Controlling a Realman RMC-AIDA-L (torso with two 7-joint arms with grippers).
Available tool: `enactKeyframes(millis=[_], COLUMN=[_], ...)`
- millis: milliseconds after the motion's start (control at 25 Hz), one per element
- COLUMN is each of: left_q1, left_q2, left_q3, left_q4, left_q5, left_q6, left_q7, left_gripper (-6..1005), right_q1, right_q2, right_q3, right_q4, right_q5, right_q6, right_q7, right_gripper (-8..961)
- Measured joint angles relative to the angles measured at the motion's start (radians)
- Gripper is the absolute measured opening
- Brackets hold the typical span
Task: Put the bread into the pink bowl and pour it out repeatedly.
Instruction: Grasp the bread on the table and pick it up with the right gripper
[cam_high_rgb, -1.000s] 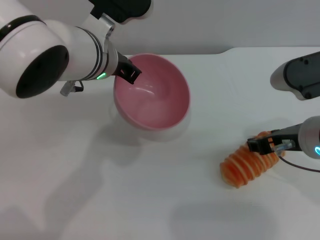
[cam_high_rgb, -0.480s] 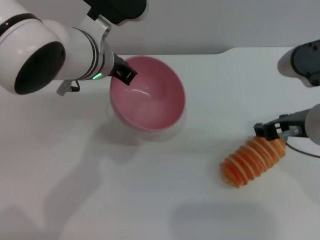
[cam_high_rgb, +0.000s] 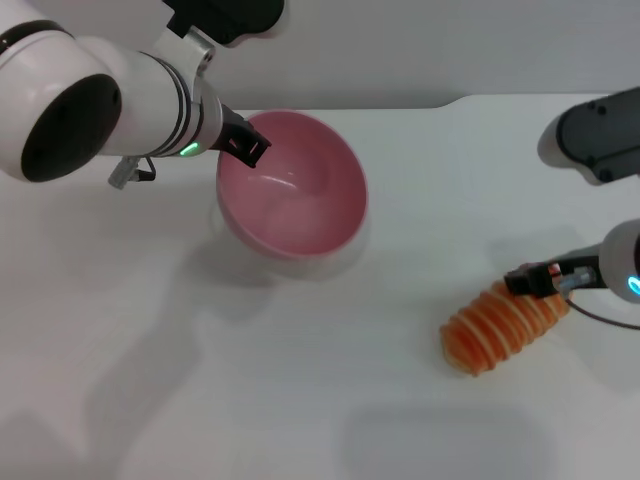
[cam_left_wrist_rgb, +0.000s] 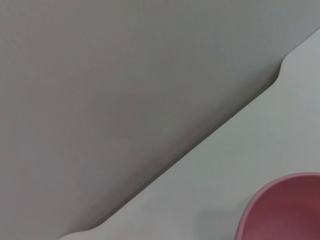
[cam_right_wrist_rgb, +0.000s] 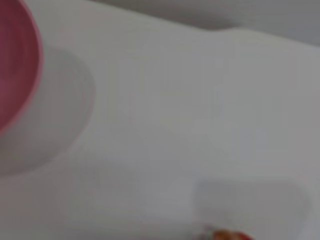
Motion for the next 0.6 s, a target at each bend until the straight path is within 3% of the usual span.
enactKeyframes(millis=[120, 600], left_q1=[0.0, -0.005], left_q2=[0.0, -0.002], left_q3=[-0.003, -0.004], left_q4=[-0.004, -0.01], left_q5=[0.0, -0.002], left_q6=[0.005, 0.012], left_q7=[0.0, 0.008], left_gripper=[40, 40], right_q1=[-0.006, 0.002], right_q2=[0.001, 0.002], right_q3=[-0.004, 0.0], right_q4=[0.023, 0.097], right_q5=[0.003, 0.005], right_q6=[-0.008, -0.066], right_q7=[0.009, 0.02], right_gripper=[763, 762])
